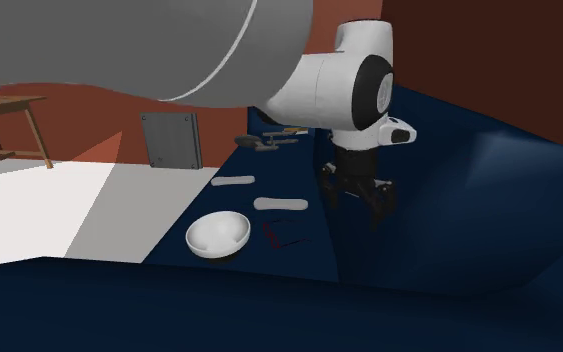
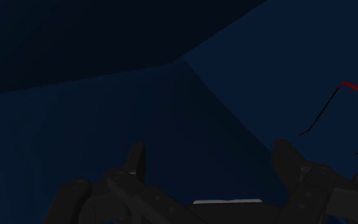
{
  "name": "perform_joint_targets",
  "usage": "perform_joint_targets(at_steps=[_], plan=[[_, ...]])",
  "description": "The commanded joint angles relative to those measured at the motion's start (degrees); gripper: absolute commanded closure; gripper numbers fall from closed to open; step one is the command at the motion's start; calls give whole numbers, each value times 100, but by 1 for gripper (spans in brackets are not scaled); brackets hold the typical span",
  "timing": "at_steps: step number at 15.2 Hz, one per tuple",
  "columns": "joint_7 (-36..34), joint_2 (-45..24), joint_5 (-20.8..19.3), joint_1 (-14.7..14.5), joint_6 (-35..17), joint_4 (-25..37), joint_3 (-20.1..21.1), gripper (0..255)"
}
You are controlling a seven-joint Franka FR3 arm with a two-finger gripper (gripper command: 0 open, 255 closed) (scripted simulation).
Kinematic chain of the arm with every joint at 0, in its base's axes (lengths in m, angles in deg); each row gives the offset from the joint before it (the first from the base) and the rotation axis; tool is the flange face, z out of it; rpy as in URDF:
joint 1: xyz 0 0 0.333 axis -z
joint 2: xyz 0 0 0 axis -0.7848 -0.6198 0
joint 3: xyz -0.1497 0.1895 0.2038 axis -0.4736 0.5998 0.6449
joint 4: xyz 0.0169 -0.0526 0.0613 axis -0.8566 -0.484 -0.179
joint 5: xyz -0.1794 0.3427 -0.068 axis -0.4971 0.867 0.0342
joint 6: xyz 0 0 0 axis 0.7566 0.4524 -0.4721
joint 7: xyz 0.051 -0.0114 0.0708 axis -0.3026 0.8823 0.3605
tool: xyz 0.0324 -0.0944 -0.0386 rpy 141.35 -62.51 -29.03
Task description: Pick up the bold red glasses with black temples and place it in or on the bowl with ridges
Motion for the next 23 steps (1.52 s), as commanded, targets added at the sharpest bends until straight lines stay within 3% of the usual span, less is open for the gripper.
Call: perform_joint_targets(at_steps=[1,8,14,23], plan=[[-263,-345,33,-28,-240,44,202,0],[-1292,-1644,-173,-97,-901,503,856,0],[-2297,-2952,-721,-213,-1288,1182,1264,0],[-3664,-5051,-1732,-881,-1398,2720,1269,0]])
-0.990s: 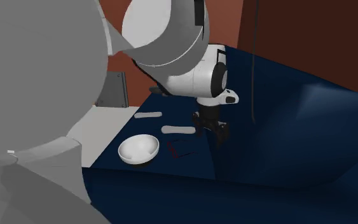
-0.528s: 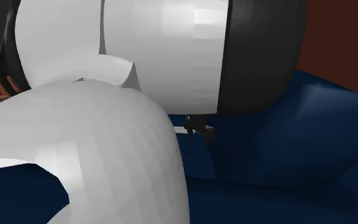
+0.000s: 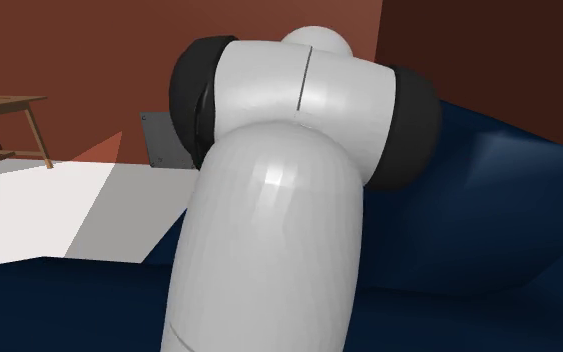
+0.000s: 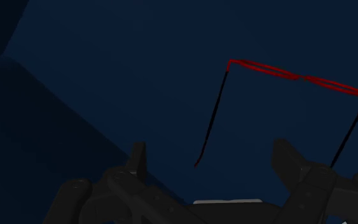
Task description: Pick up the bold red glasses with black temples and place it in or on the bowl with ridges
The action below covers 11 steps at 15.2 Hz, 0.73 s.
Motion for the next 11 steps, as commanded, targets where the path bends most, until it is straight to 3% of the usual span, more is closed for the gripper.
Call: perform_joint_targets(at_steps=[1,11], plan=[[-150,-287,-116,-117,33,269,-39,0],[-289,-642,-335,-203,-413,145,-160,0]])
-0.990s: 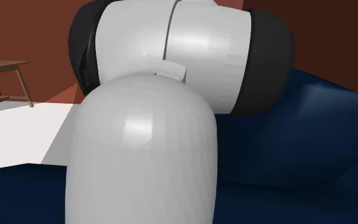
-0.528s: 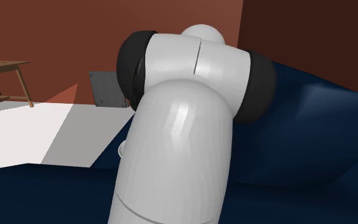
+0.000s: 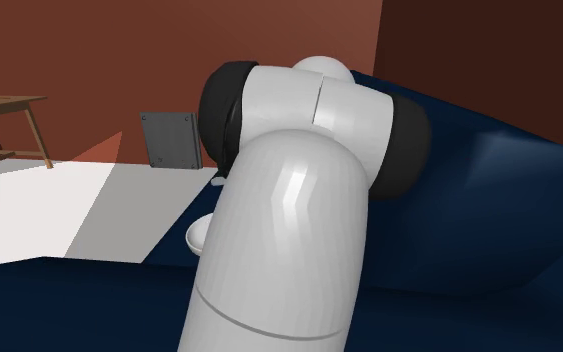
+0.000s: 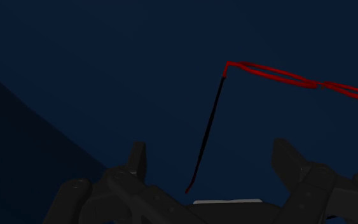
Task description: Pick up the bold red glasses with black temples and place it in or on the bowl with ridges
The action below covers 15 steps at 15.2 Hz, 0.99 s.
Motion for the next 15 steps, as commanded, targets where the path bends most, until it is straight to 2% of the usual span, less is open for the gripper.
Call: perform_joint_targets(at_steps=[1,5,6,15], plan=[[-1,-8,-5,-1,-9,0,-3,0],[-1,-7,-5,-1,-8,0,-3,0],[-1,-7,-5,-1,-8,0,-3,255],[-1,-7,-5,-1,-8,0,-3,255]])
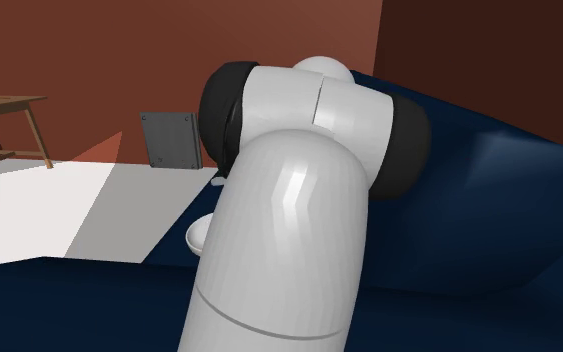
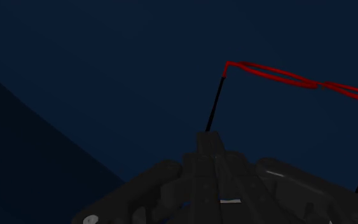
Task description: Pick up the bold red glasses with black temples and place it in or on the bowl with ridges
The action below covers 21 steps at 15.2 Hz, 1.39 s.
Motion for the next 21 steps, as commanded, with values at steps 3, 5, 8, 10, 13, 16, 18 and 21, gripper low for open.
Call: perform_joint_targets(at_steps=[3,5,8,10,13,16,18,21], plan=[[-390,663,862,392,-1147,-1114,284,0],[-562,1195,1887,720,-2224,-2053,669,0],[-705,948,1684,596,-2411,-2008,557,0],[-798,784,1553,508,-2529,-1971,474,0],[-910,575,1396,385,-2675,-1915,356,0],[-909,575,1397,383,-2675,-1915,355,0],[-909,575,1397,383,-2675,-1915,355,0],[-908,576,1398,384,-2674,-1915,356,0]])
